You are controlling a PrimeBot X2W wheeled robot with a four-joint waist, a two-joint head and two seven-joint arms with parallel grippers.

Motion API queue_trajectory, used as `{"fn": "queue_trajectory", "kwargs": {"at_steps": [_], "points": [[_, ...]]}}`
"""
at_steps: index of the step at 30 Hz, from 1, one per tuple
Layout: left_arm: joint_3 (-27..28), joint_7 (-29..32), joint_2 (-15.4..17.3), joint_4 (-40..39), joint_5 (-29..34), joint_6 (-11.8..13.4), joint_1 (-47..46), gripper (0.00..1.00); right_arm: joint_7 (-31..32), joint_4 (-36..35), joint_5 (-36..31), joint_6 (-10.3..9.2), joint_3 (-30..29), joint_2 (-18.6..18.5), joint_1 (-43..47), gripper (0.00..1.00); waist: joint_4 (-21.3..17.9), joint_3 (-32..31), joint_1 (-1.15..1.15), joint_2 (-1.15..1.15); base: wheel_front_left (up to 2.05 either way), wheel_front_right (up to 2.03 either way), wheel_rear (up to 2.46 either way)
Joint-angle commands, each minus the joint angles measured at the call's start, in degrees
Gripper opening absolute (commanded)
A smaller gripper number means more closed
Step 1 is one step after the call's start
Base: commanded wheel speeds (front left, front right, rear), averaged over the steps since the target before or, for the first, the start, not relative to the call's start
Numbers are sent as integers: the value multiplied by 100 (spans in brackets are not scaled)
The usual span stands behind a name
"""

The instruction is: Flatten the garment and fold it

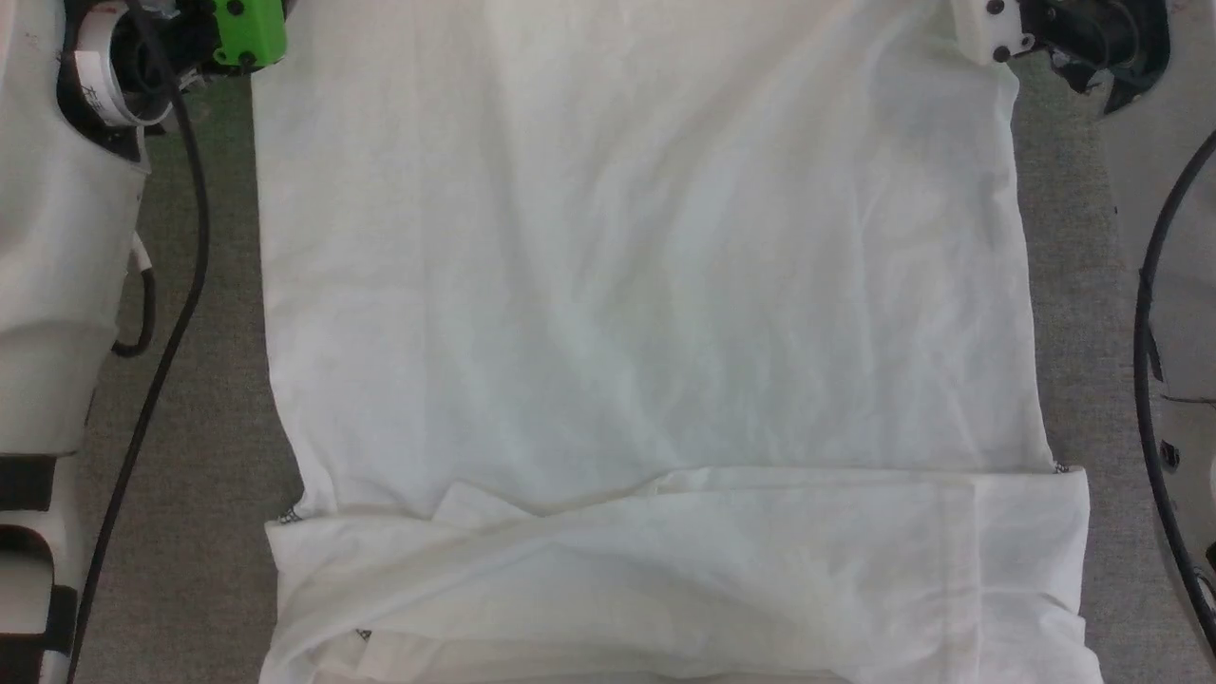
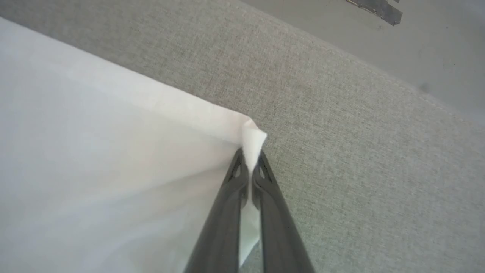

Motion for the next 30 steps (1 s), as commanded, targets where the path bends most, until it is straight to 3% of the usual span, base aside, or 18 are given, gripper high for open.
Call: {"fn": "queue_trajectory", "kwargs": {"at_steps": [1,3,4,5,13,18,26,30], "points": [[-126,121,-25,148,72,-4,80,100,-56,-14,57,-9,0,-22,-38,0,-51,72,0,0,0,0,0],[-151,150,-88,225,7,-23,171,100,-82,2,84,-9,-1,-36,-45,0,-53,100,0,0,0,0,0],[-170,141,-91,249,9,-33,204,67,-89,9,91,-9,4,-43,-51,0,-52,109,0,0,0,0,0],[-195,107,-78,268,24,-68,234,0,-98,20,104,-9,8,-49,-56,0,-51,114,0,0,0,0,0],[195,-1424,64,315,297,88,44,0,-394,-8,121,-9,-107,-147,-104,0,-2,-10,0,0,0,0,0],[455,-2485,47,340,459,184,-274,0,-1107,-76,-134,-9,-533,-111,-293,0,36,-181,0,0,0,0,0],[601,-3961,36,443,615,-133,-507,0,-2304,44,-645,-9,-1036,-15,-490,0,88,-691,0,0,0,0,0],[585,-4360,-46,593,546,-346,-340,0,-2714,213,-661,-9,-1097,0,-372,0,126,-1106,0,0,0,0,0]]}}
